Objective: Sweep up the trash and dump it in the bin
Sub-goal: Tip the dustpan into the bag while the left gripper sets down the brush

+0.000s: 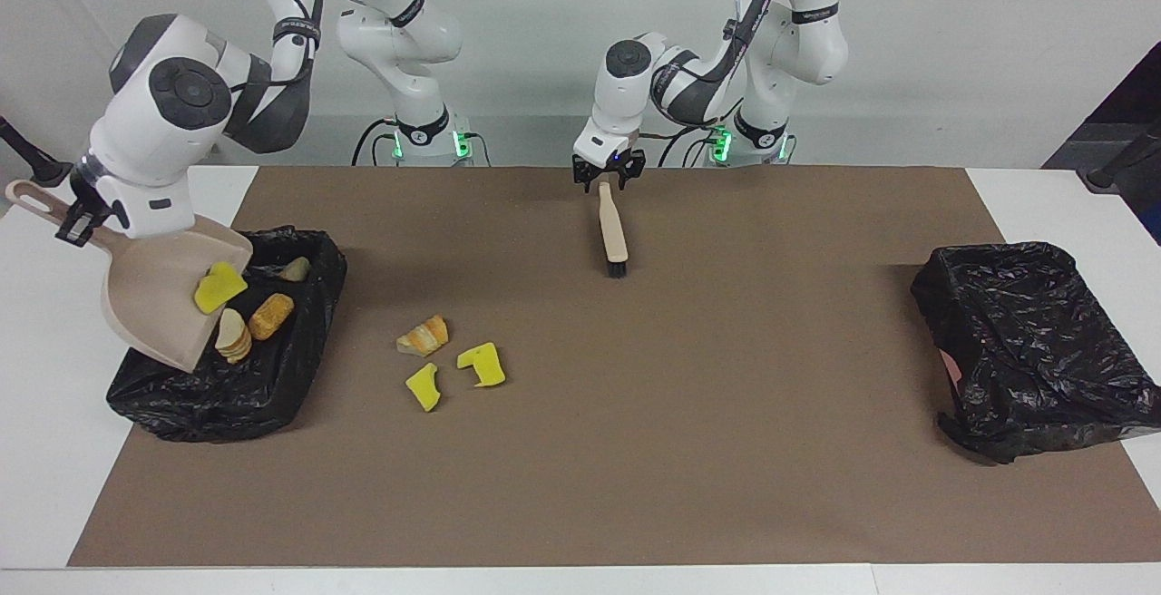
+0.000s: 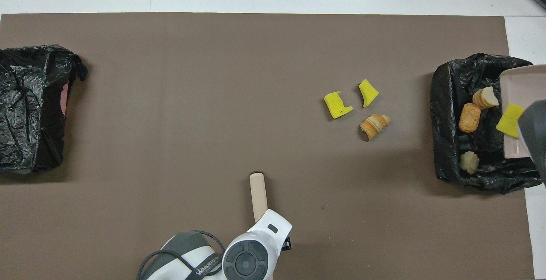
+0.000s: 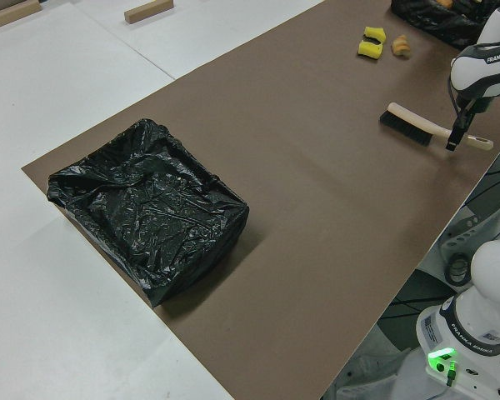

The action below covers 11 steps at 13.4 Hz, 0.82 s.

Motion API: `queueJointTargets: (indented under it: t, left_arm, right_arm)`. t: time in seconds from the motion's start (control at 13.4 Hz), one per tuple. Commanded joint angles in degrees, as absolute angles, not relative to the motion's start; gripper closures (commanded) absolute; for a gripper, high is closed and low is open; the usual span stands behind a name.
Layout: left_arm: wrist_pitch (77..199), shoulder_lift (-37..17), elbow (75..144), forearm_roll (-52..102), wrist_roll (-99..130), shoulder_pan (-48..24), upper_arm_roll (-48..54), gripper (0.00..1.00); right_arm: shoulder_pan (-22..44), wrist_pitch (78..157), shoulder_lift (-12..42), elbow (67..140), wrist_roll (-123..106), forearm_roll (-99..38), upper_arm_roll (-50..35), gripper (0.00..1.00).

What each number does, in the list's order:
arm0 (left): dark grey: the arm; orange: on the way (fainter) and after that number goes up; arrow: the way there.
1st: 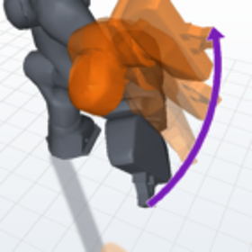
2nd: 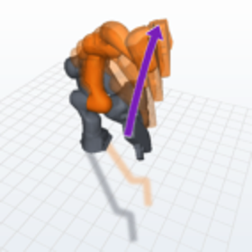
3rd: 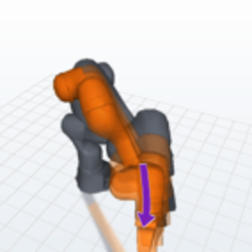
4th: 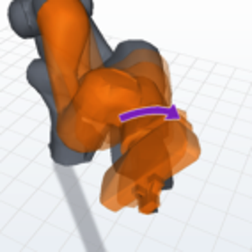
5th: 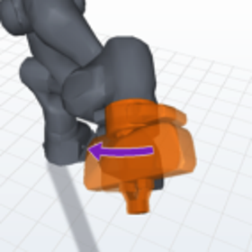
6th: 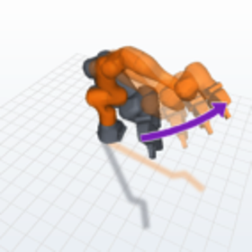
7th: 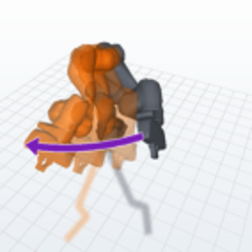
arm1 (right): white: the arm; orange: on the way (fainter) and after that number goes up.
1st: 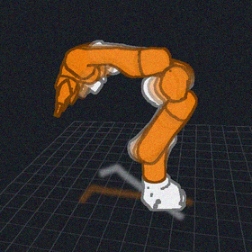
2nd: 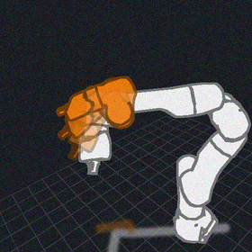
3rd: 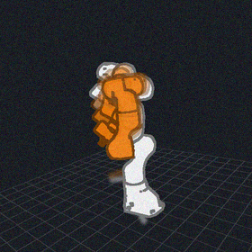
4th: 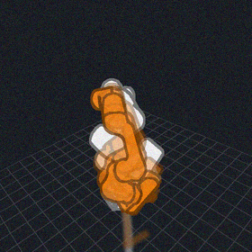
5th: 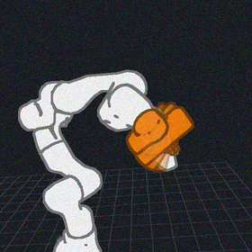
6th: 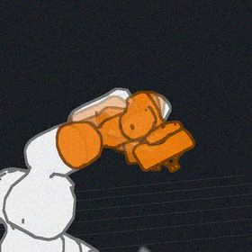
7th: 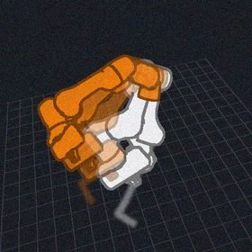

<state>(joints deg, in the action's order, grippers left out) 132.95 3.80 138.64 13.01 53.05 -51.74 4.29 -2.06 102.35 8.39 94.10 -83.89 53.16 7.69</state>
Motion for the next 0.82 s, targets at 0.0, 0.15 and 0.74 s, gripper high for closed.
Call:
queueJointTargets:
  t: [0.0, 0.15, 0.74]
  left_arm:
    - [129.0, 4.5, 136.4, 12.8, 52.4, -49.0, 3.9, 0.0]
    - [126.2, 4.4, 133.7, 9.4, 52.4, -45.2, 4.0, 0.0]
    - [119.1, 6.8, 127.2, 4.9, 36.6, -25.1, 3.9, 0.0]
  right_arm:
    - [-2.7, 99.3, 6.2, 91.0, -87.9, 53.5, 6.9, 1.0]
    - [-2.2, 98.1, 4.4, 90.7, -88.2, 50.8, 6.6, 1.0]
    - [-1.3, 104.0, 3.3, 94.2, -92.1, 57.7, 5.4, 1.0]
